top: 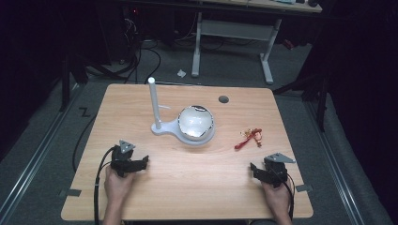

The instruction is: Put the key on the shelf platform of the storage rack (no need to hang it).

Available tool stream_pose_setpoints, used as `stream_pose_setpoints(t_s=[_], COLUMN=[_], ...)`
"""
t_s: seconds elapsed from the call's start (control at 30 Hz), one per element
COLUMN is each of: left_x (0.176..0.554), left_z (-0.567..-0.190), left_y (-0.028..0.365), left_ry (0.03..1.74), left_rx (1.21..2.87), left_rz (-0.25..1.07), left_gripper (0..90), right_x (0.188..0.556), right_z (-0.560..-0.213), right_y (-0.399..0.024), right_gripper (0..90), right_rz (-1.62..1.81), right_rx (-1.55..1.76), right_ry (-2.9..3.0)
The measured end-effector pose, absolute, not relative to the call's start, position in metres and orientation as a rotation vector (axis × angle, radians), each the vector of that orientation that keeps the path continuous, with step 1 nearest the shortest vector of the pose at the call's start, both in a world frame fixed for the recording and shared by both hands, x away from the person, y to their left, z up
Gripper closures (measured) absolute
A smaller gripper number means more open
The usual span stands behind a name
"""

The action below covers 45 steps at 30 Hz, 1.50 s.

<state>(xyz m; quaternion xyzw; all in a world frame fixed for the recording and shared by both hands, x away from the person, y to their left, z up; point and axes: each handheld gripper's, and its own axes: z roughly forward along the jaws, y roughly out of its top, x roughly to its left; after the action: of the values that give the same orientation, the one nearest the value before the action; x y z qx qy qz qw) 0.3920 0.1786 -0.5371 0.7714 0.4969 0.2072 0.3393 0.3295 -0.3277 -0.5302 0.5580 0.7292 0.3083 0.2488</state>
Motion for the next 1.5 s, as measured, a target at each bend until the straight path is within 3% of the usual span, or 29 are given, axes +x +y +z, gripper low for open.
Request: stream_pose_setpoints(t_s=[1.0,1.33,1.5], left_x=[0.392,0.392,0.392], left_z=[-0.537,-0.537,-0.537], left_y=[0.179,0.178,0.179], left_ry=[1.295,1.297,1.3], left_rx=[2.008,2.005,2.004], left_rz=[0.543,0.543,0.544], left_gripper=[17.2,17.2,17.5], right_x=[0.327,0.325,0.326], right_z=[-0.53,-0.527,-0.505], right_y=[-0.329,-0.329,-0.338], right_gripper=[36.7,43.6,42.3], right_rz=[0.844,0.823,0.829], right_rx=[1.503,1.51,1.529], right_ry=[2.011,2.019,1.993])
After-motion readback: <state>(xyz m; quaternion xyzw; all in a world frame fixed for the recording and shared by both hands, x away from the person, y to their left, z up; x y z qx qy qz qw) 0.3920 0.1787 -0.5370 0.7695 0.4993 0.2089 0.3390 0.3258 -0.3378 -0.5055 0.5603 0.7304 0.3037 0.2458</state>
